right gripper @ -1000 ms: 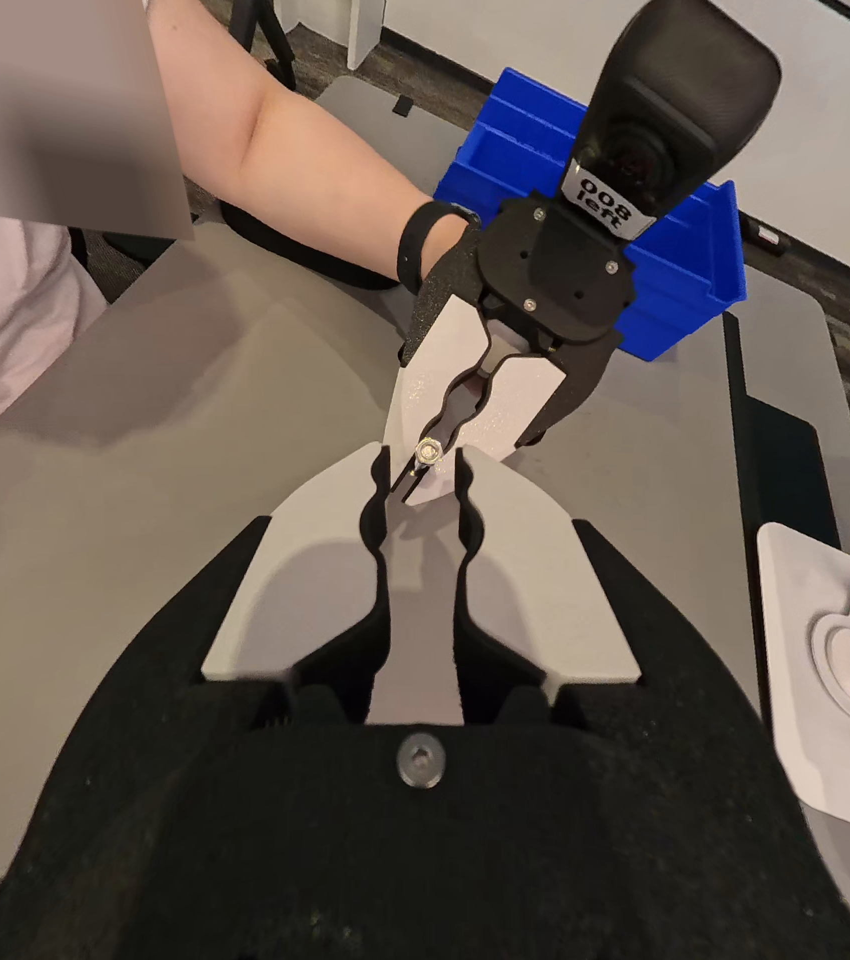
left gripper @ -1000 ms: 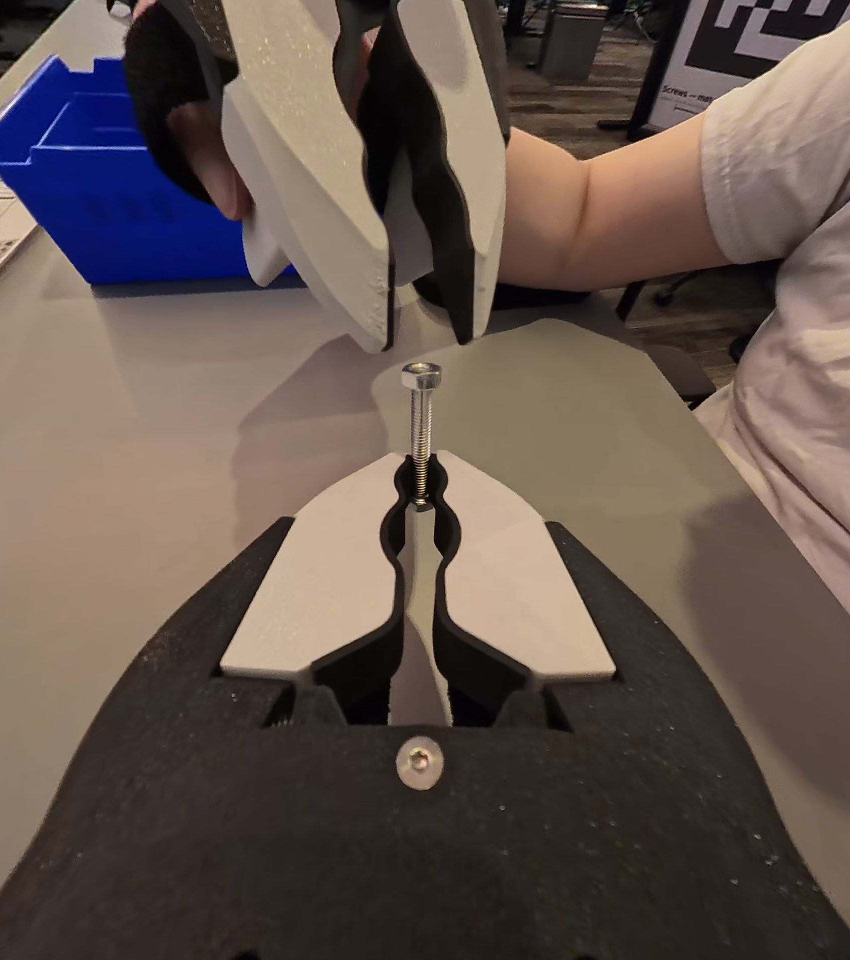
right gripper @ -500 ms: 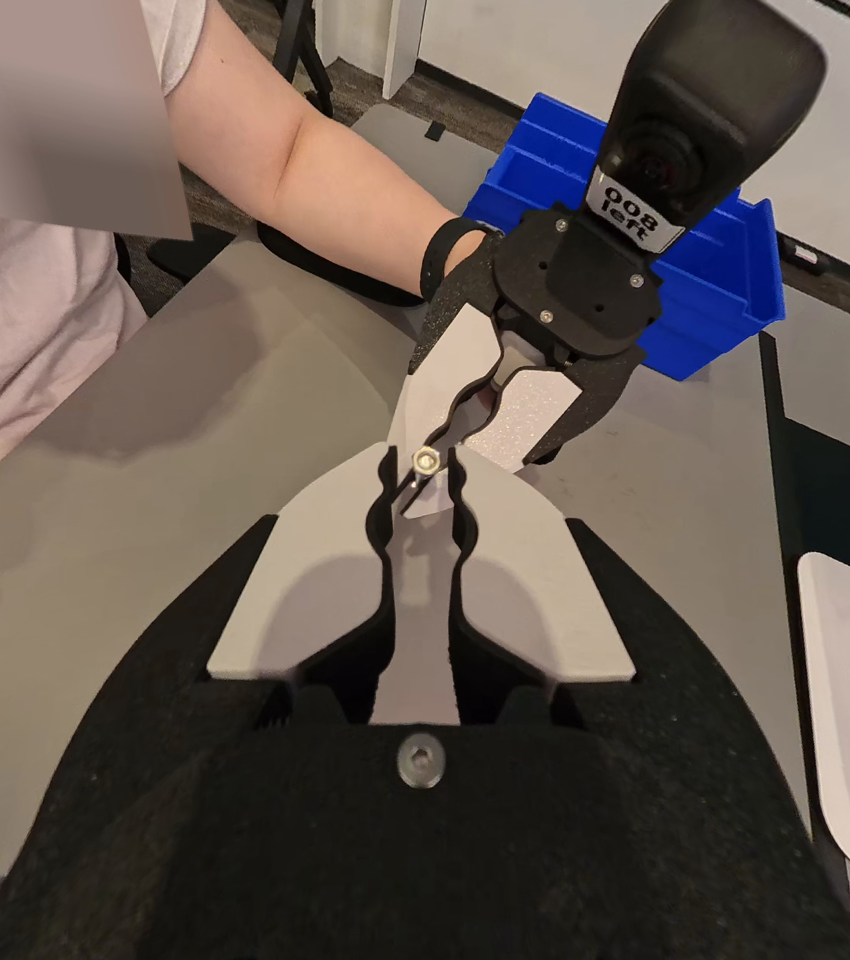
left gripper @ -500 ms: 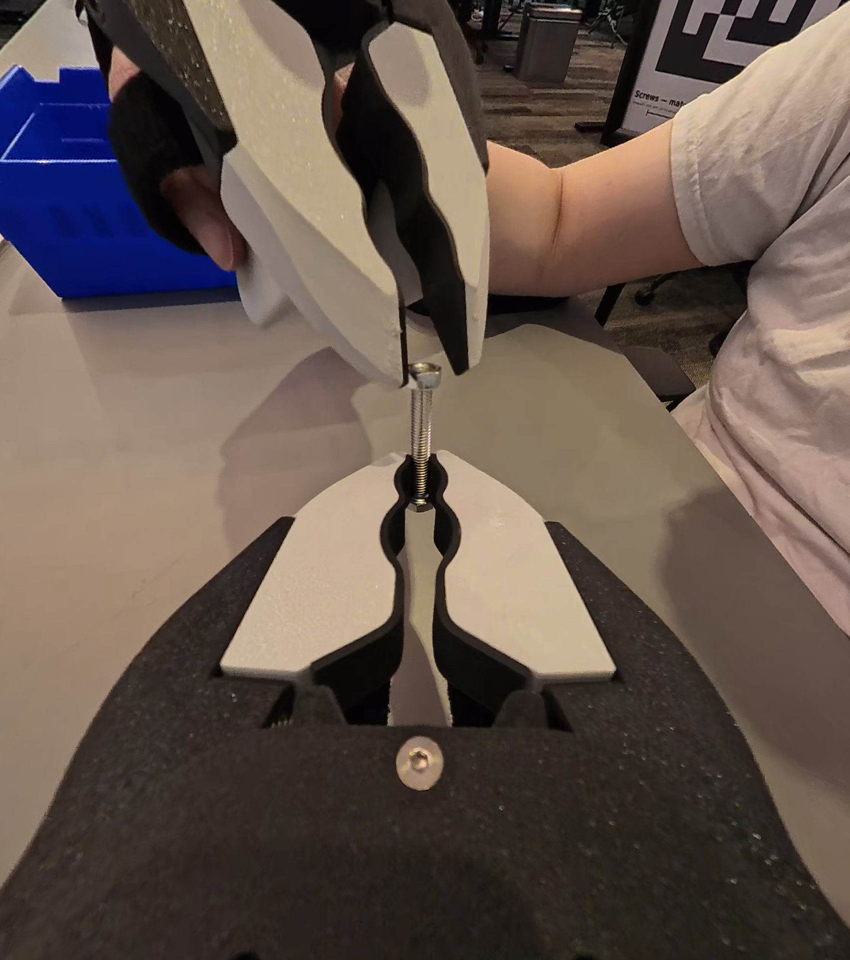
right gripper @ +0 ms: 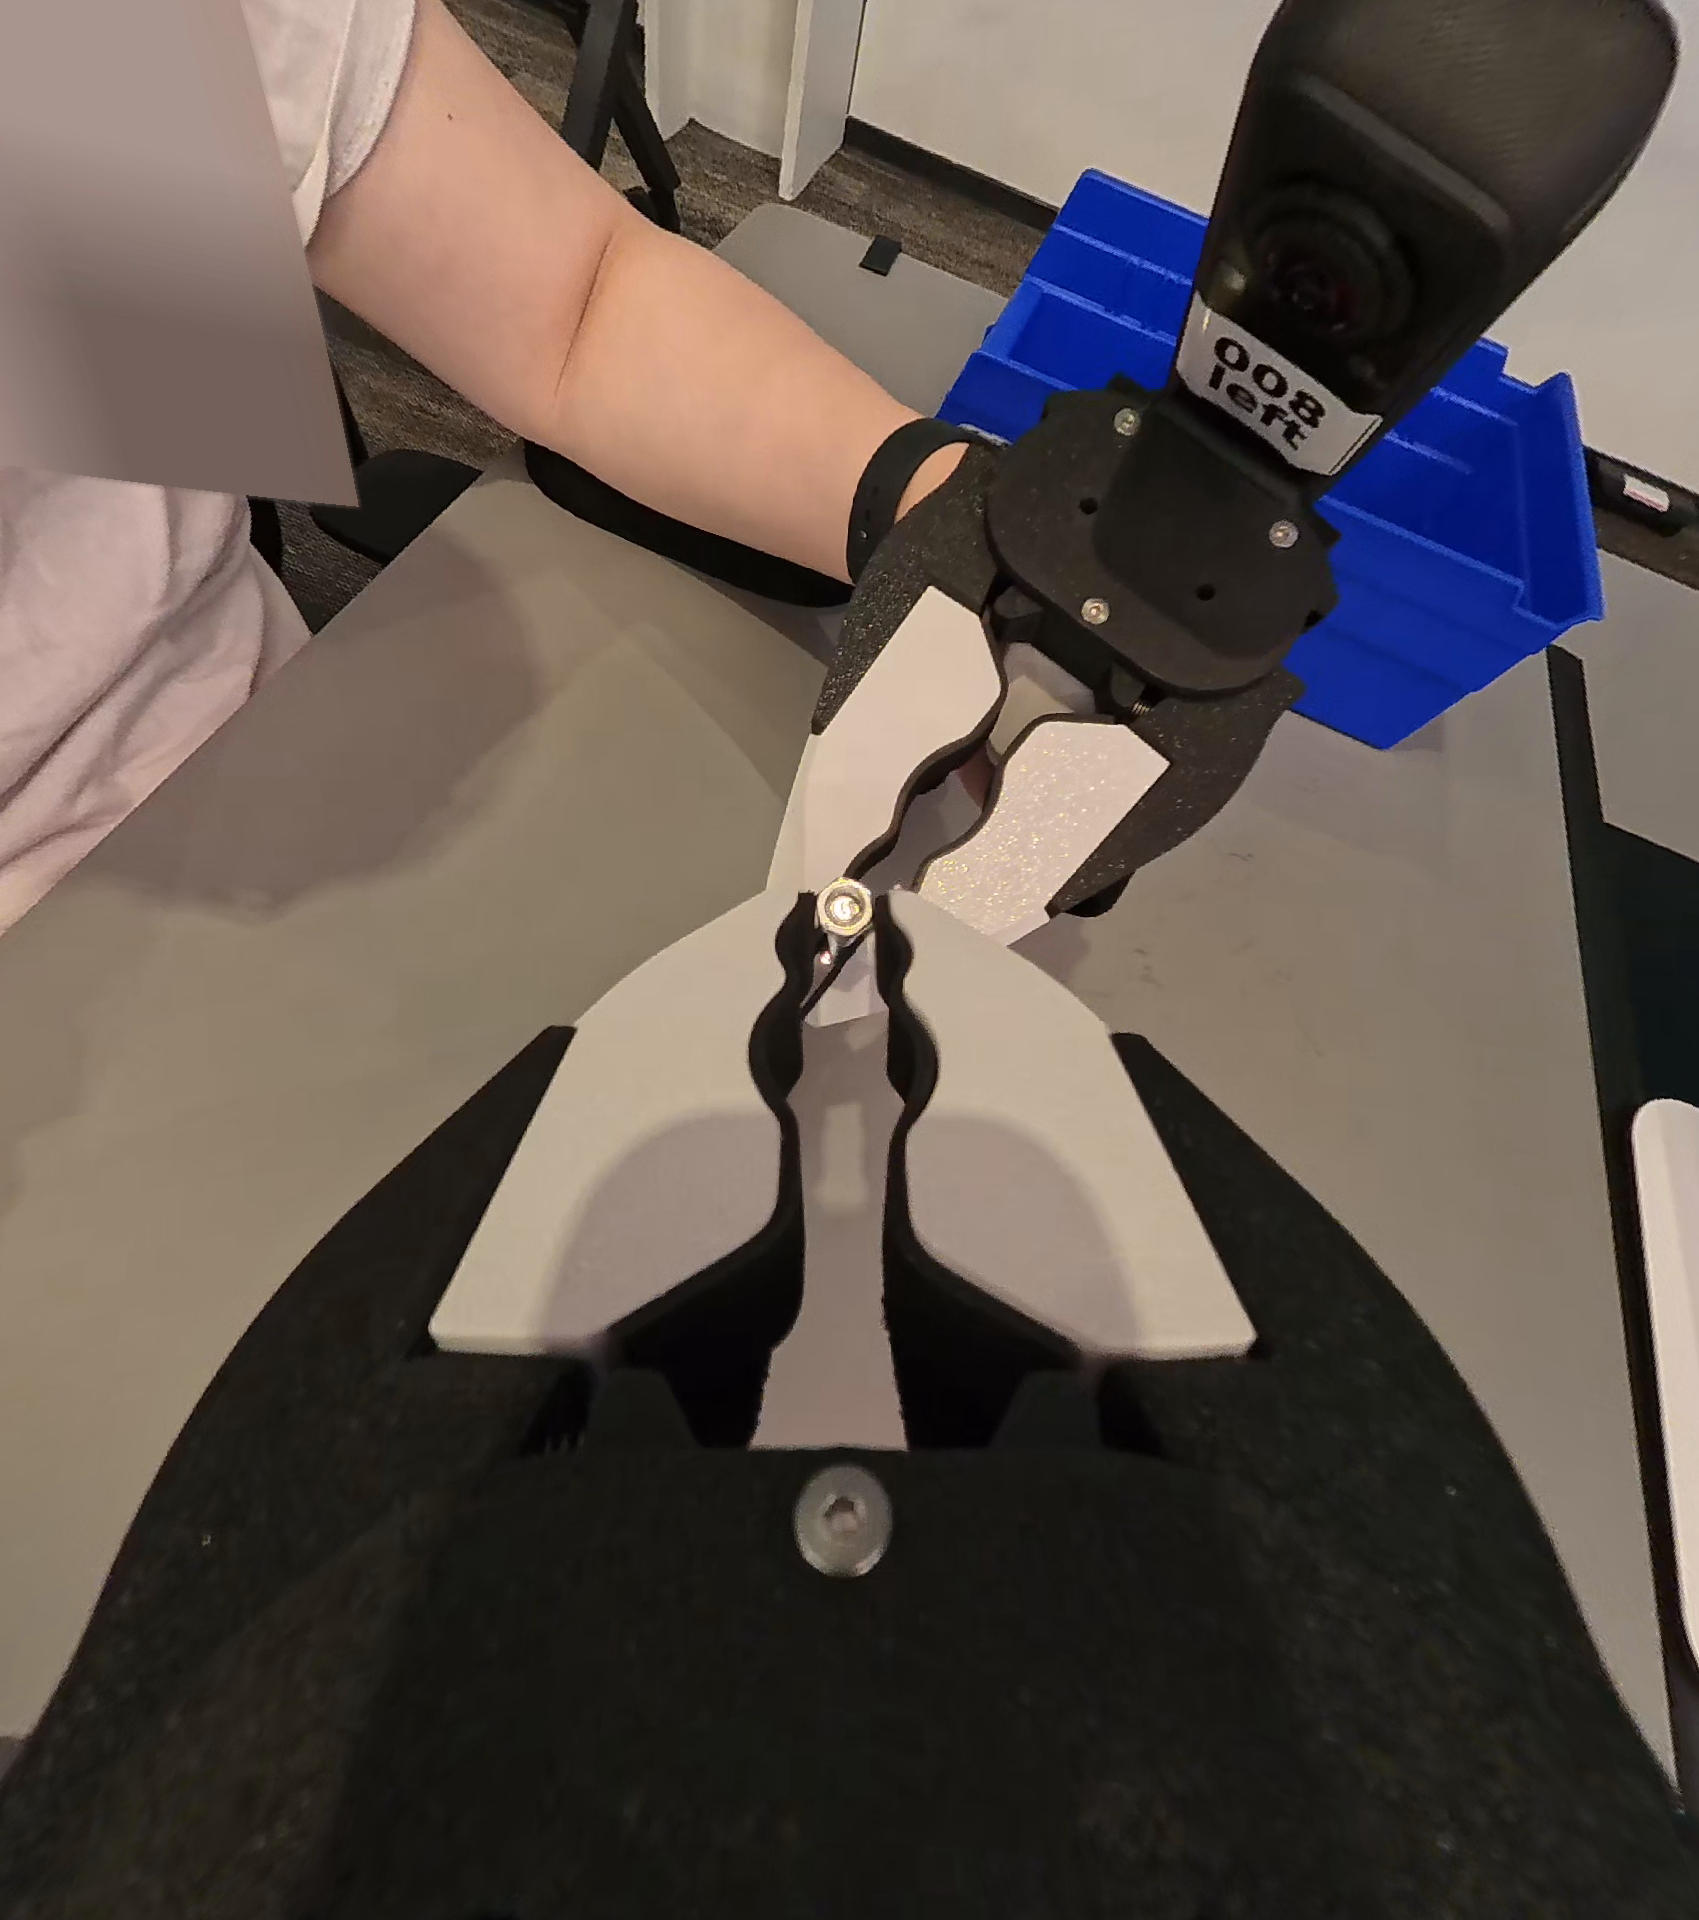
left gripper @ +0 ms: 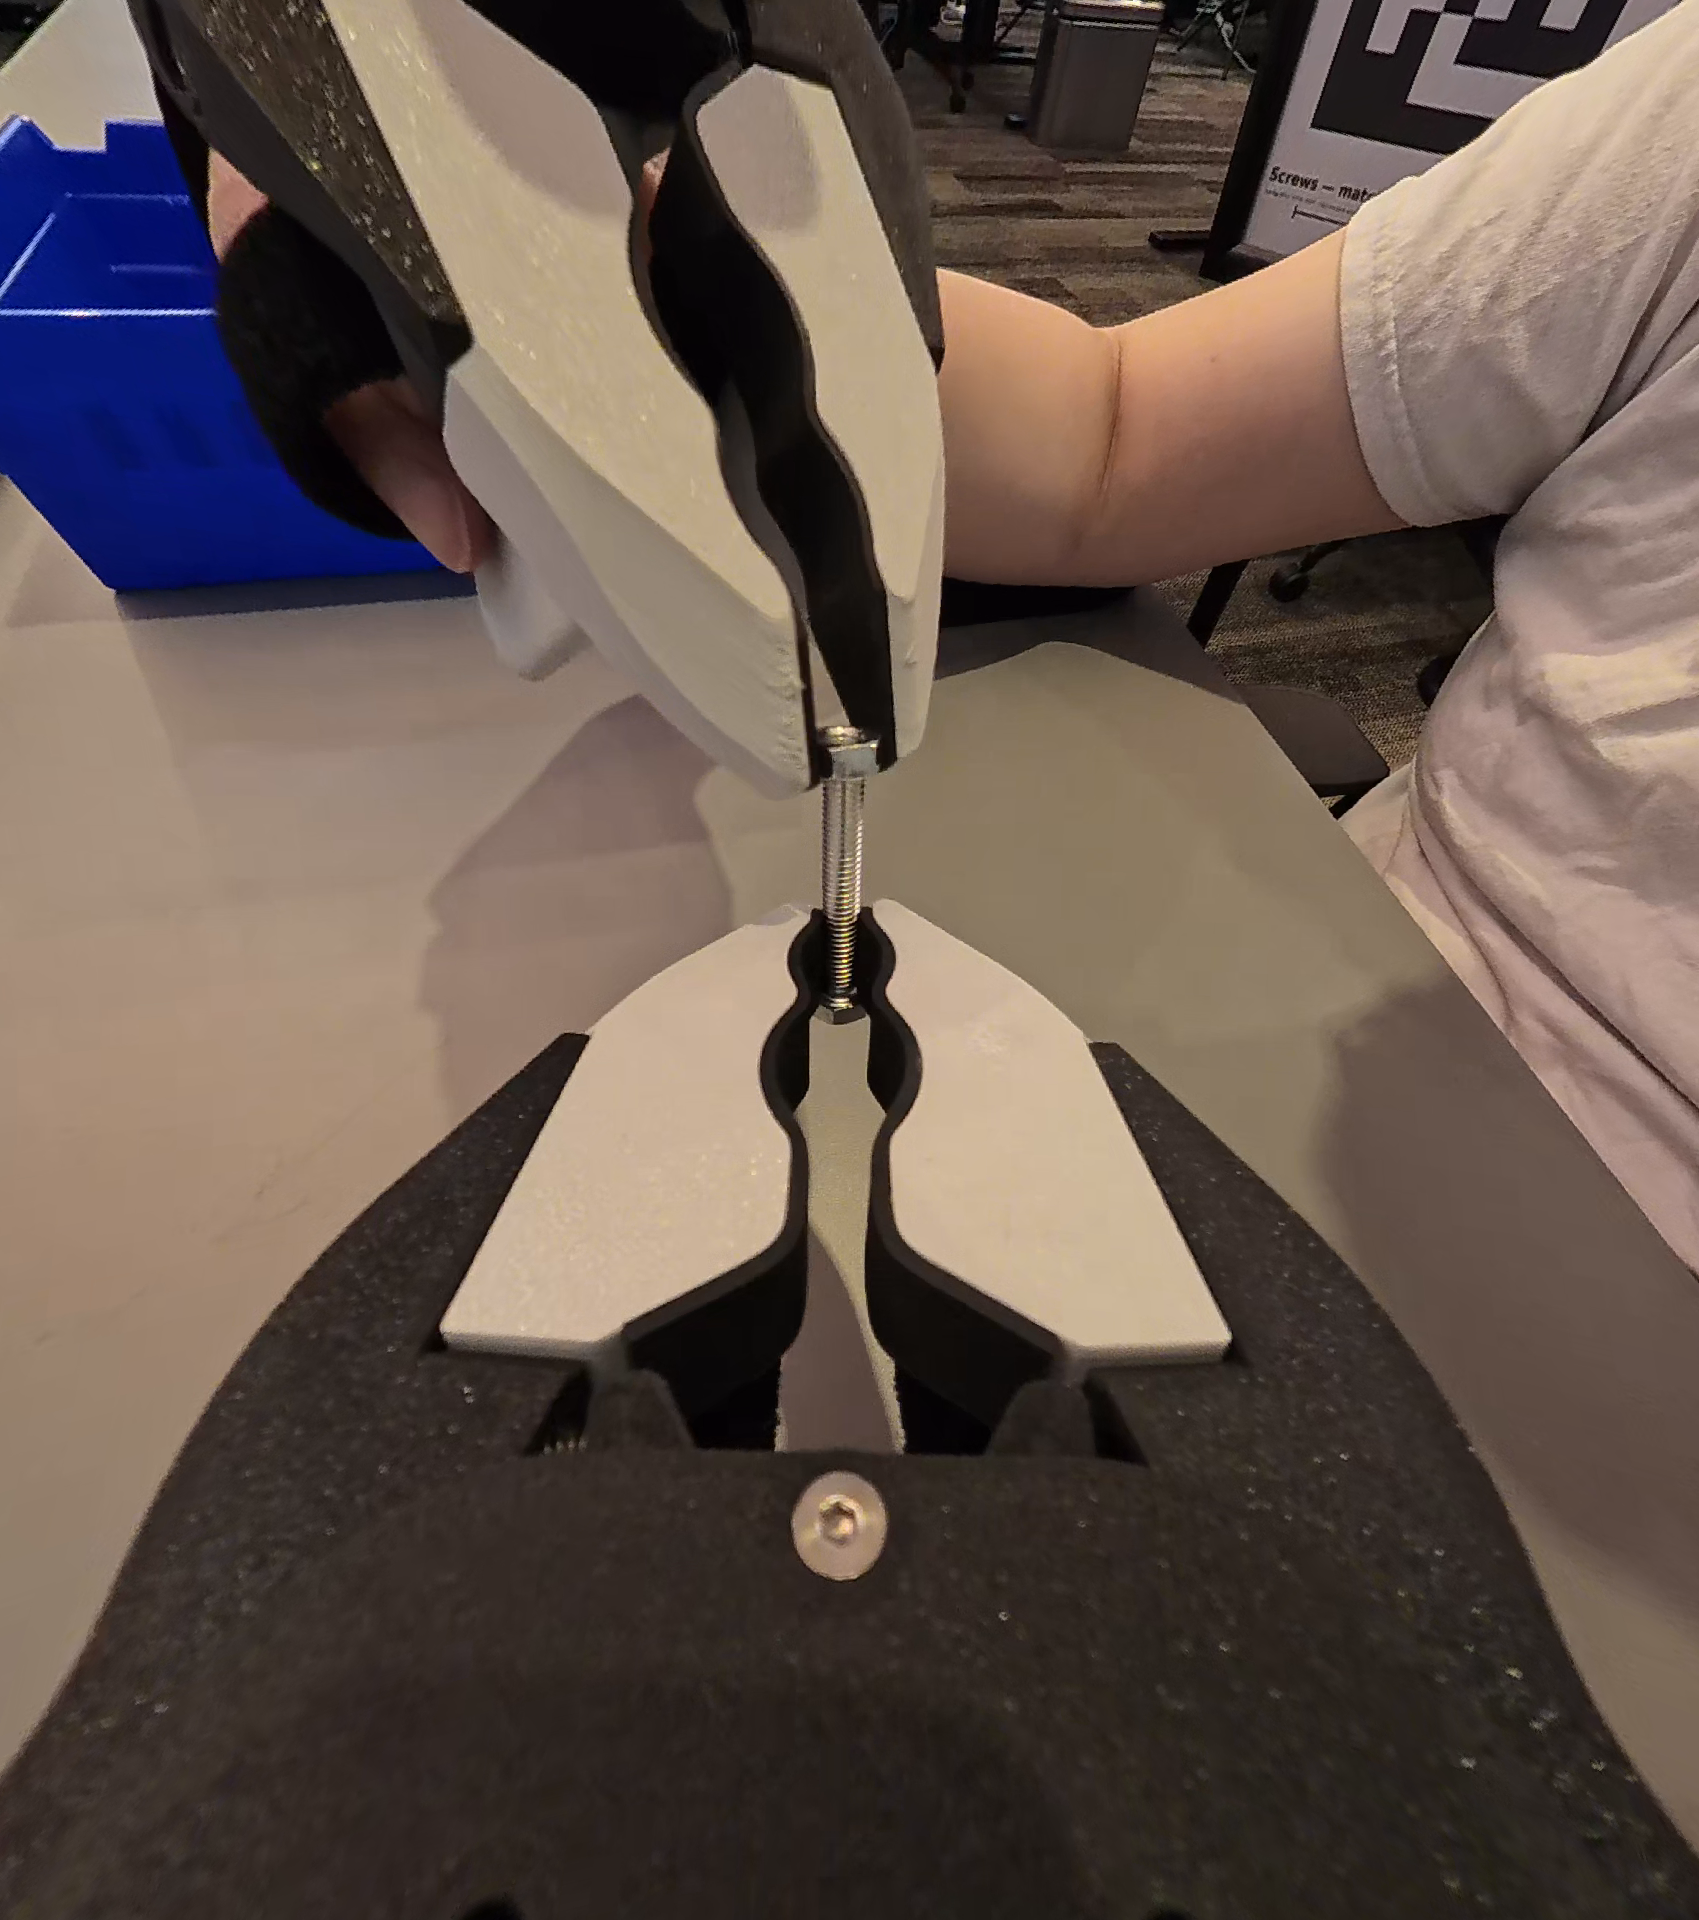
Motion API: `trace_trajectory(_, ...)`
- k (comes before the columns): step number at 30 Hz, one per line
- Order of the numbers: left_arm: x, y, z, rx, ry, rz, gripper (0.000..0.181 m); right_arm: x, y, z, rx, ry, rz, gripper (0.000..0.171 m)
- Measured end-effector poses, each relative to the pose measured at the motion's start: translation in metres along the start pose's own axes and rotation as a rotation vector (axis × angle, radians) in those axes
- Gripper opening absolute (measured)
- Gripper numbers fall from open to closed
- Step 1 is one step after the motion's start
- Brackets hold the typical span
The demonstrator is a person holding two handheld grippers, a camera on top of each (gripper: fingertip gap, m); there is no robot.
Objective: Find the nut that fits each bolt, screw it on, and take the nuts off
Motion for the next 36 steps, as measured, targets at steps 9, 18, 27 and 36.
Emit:
trace_trajectory(9, -0.002, 0.004, -0.001, 0.041, 0.030, 0.007, 0.005, -0.004, -0.004, -0.001, -0.008, 0.021, -0.052, 0.010)
trace_trajectory(18, -0.005, 0.018, 0.005, 0.177, 0.052, 0.059, 0.005, -0.012, -0.020, 0.001, -0.101, 0.029, -0.188, 0.010)
trace_trajectory(27, -0.006, 0.033, 0.016, 0.346, 0.057, 0.123, 0.005, -0.020, -0.039, 0.002, -0.224, -0.020, -0.352, 0.010)
trace_trajectory(36, -0.006, 0.043, 0.022, 0.535, 0.117, 0.159, 0.004, -0.027, -0.054, 0.000, -0.309, -0.114, -0.584, 0.010)
Point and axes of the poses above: each gripper's, where its closed fingertips meet, z back along the fingers, x out of its top, y = z × x across the jaws, the point moved 8 cm from there along z, back along the fingers, and after that the axes turned 2 degrees about x, right-handed, at the moved point
